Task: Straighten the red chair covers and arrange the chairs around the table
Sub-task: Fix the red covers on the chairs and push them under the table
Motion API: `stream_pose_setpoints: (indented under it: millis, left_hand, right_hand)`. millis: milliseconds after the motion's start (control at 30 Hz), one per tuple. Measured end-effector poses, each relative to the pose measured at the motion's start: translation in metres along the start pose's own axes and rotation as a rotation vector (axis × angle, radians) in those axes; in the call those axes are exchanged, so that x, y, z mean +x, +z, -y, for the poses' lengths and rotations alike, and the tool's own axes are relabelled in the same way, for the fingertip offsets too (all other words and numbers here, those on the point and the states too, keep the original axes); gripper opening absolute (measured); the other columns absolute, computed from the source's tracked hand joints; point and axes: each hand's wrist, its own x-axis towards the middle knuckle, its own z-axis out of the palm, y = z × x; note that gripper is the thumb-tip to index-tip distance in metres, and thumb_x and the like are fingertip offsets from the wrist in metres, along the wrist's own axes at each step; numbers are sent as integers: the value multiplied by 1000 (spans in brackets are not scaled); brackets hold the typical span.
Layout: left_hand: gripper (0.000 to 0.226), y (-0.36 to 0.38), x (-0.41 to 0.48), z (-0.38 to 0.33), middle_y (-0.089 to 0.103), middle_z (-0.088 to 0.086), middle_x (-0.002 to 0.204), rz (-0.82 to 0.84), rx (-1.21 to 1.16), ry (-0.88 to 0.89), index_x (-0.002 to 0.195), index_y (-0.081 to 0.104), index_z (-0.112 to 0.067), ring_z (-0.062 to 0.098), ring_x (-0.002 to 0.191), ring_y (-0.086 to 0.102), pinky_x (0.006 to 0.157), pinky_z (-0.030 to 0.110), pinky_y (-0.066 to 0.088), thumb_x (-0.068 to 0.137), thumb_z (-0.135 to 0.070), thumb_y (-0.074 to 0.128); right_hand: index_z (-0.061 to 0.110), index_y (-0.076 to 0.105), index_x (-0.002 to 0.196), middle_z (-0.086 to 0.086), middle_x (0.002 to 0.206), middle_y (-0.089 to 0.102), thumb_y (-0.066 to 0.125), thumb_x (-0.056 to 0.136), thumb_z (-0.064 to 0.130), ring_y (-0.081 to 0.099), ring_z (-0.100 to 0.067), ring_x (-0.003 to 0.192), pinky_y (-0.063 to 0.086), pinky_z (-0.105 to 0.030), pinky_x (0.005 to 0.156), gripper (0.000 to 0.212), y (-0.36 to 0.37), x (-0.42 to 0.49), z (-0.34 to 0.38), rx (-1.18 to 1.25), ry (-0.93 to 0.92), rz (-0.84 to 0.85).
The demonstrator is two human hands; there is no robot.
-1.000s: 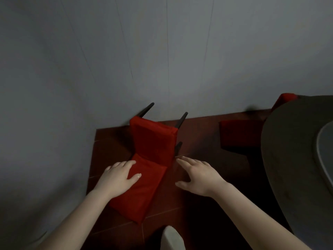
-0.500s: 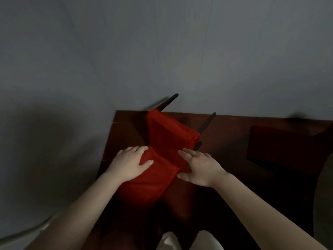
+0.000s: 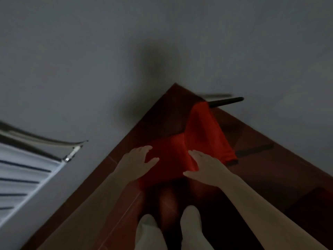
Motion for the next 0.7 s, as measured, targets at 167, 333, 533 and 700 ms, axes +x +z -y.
stream_pose_setpoints:
  millis: [167,333,533,700]
  left_hand:
    - [68,30,-26,-4,48,-7,149,43,-138,-190,148,40,-30,13,133,47,110,37,39,92,-67,45]
    - [62,59,-33,-1,52,-4,145,77,-312,-410,147,43,-28,16,131,50,109,32,40,94,-56,56]
    - [57,108,-23,17,56,-1,140,127,-443,-502,144,47,-22,18,127,53,106,32,41,96,-49,58]
    - [55,168,15,48,59,-1,136,111,-581,-535,142,49,-21,16,123,56,96,25,41,95,-48,59]
  right_hand:
    - [20,13,157,-1,163,15,57,89,61,21,-18,148,23,-40,119,91,8,20,-14,166,6,119]
    - [16,15,157,-5,162,21,60,89,58,25,-20,146,25,-37,119,92,38,46,-19,406,85,215]
    - [9,18,155,-8,159,26,63,86,59,30,-22,144,27,-33,115,96,91,83,-33,714,213,261]
    - [8,22,153,-8,156,32,64,84,61,39,-22,136,32,-30,104,97,155,138,-53,941,345,233]
